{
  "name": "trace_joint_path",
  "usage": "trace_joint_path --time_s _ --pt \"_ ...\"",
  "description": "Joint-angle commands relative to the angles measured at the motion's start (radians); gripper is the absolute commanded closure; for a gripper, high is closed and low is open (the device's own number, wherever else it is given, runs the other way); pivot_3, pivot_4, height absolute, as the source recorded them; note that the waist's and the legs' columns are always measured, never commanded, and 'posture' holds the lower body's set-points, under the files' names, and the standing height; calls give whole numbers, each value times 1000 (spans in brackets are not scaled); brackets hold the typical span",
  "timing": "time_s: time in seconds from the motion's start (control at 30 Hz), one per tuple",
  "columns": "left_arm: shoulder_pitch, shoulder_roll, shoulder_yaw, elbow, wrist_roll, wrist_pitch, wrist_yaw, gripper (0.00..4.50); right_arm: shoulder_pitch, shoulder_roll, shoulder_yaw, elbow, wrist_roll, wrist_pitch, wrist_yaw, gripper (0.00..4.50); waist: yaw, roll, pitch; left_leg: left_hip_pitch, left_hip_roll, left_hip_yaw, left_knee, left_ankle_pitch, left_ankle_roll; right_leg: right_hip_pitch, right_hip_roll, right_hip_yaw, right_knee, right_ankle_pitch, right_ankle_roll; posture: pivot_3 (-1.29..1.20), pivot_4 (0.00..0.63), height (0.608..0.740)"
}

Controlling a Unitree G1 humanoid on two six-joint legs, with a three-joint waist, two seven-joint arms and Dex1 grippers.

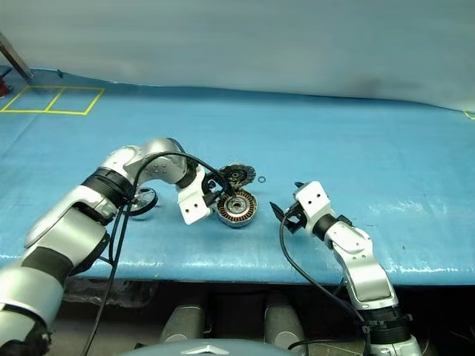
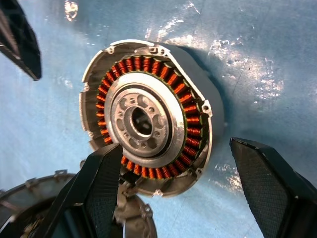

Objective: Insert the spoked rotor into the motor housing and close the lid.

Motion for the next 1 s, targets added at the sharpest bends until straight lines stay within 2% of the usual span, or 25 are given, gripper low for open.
trace_joint_path --time_s 0.03,0.17,0.27,0.37,0.47,0.7,1.0 --pt "69 63 73 -125 -158 122 -82 743 -22 8 -11 4 19 -31 10 0 -1 0 0 0 0 0 0 0 0 0 0 0 0 0 0 0 150 740" --pt "242 148 156 -338 -352 417 -188 743 -41 27 -8 42 17 -42 14 0 -12 0 0 1 1 0 -1 0 0 0 0 0 1 0 -1 0 150 740" --pt "372 177 236 -484 -450 604 -166 743 -53 34 -4 64 9 -45 12 0 -11 0 0 2 1 0 -1 0 0 1 0 0 1 -1 -1 0 150 740" --pt "471 158 321 -579 -515 728 -91 743 -62 42 -1 73 13 -41 14 0 -7 0 0 3 1 0 0 0 0 2 0 -1 2 -1 -1 0 150 740" --pt "585 81 420 -671 -621 852 28 743 -89 62 7 101 17 -38 14 0 -9 0 0 5 1 1 0 0 0 4 -1 -1 2 -1 -1 0 150 740" --pt "776 -57 553 -762 -719 963 203 743 -151 86 34 148 -4 0 7 0 -12 0 0 10 1 1 -2 0 0 6 -1 -1 2 -1 -2 0 150 740" --pt "861 -116 617 -770 -701 956 331 743 -267 90 51 245 -33 92 -14 0 -10 0 0 11 1 2 -3 0 0 6 -1 -1 1 -1 -3 0 150 740"
